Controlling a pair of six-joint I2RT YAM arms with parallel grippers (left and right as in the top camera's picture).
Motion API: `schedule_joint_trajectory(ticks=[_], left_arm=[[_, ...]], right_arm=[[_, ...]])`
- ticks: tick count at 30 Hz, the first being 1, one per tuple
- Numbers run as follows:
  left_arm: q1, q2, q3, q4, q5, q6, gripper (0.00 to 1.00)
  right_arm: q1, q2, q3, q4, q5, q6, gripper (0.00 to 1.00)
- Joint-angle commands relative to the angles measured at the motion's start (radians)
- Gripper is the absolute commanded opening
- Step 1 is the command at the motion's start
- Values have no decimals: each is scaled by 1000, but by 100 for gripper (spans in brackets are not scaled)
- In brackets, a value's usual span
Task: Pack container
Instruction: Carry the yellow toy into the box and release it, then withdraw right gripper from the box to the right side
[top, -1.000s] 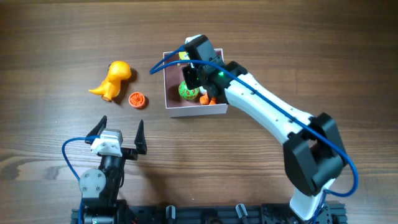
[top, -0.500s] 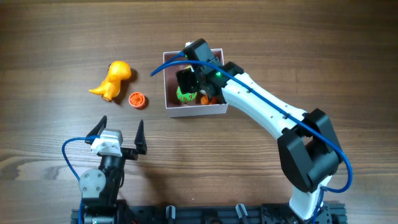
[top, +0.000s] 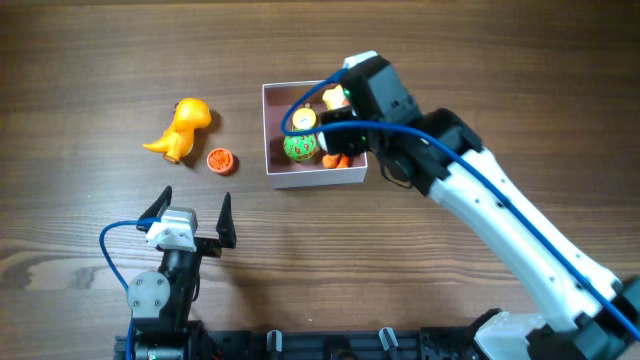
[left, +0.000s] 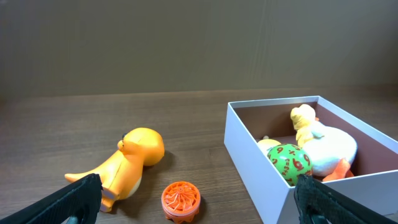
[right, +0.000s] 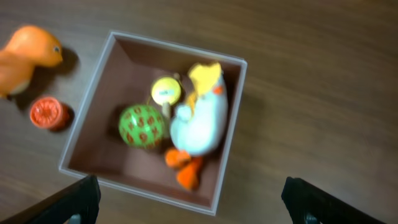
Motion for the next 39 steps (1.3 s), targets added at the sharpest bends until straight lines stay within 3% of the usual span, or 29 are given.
schedule_joint_trajectory(ticks=[1,6,14,29,39], left_arm=[[-5,-7,-8,2,18,19,100],[-5,-7,-8,2,18,19,100],[-5,-7,-8,2,18,19,100],[-5,-7,-8,2,18,19,100],[-5,-7,-8,2,18,19,100]], right_arm=[[-3,-65,11,-53,34,-8,96],[-3,-102,11,-120,43,28,97],[-106,-102,11,-195,81,214,100],[-396,-102,11,-229,82,196,100],[-417,-102,11,-227,81,198,100]])
